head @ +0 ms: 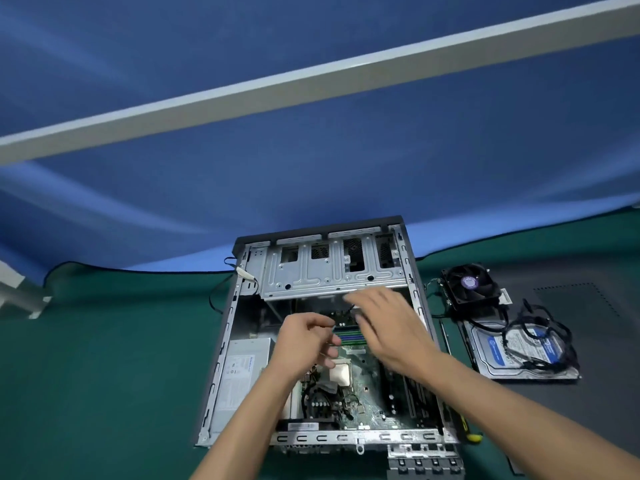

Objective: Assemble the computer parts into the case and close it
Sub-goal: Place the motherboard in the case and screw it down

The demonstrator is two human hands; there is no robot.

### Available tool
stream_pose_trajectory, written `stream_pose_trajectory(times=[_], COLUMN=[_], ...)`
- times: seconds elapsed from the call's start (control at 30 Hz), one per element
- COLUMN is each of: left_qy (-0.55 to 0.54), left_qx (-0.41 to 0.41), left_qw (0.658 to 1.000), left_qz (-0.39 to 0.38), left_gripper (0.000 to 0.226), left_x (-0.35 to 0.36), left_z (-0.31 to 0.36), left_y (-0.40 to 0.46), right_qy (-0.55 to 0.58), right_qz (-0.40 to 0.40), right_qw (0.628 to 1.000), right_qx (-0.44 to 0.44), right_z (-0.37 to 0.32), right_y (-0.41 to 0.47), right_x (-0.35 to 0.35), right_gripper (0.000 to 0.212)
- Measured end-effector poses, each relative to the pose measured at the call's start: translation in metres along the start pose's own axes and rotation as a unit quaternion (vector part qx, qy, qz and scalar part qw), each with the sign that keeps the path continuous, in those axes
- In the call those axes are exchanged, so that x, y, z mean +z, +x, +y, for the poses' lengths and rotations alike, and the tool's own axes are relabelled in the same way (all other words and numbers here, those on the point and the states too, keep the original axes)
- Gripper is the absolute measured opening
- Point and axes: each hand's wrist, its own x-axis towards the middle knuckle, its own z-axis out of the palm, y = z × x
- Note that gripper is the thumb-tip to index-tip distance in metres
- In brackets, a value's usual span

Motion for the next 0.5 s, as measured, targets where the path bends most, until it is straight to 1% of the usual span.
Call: stream_pose_trajectory(times=[0.07, 0.13, 0.2, 0.3, 0.37, 0.5], left_qy=[-0.027, -0.047, -0.077, -0.125, -0.138, -0.161], left_qx=[0.012, 0.016, 0.009, -0.004, -0.009, -0.015], left_qw=[0.999, 0.998, 0.996, 0.991, 0.989, 0.986], left_qz=[0.024, 0.036, 0.042, 0.049, 0.048, 0.038], left_gripper=[0.016, 0.016, 0.02, 0.024, 0.025, 0.031], left_x=[-0.006, -0.014, -0.024, -0.035, -0.039, -0.041], left_z=[0.006, 0.01, 0.012, 0.015, 0.016, 0.017], left_y=[-0.004, -0.007, -0.009, -0.012, -0.012, -0.01], right_qy=[0.019, 0.037, 0.057, 0.083, 0.107, 0.147], right_qz=[-0.016, -0.019, -0.013, -0.006, -0.003, -0.002], right_qw=[0.999, 0.997, 0.997, 0.995, 0.993, 0.989], right_qx=[-0.048, -0.063, -0.059, -0.059, -0.046, -0.008], right_z=[-0.012, -0.021, -0.025, -0.029, -0.032, -0.034], right_y=[0.008, 0.014, 0.018, 0.023, 0.025, 0.027], right_x=[0.003, 0.007, 0.009, 0.012, 0.013, 0.014], right_gripper=[0.037, 0.035, 0.034, 0.026, 0.023, 0.025])
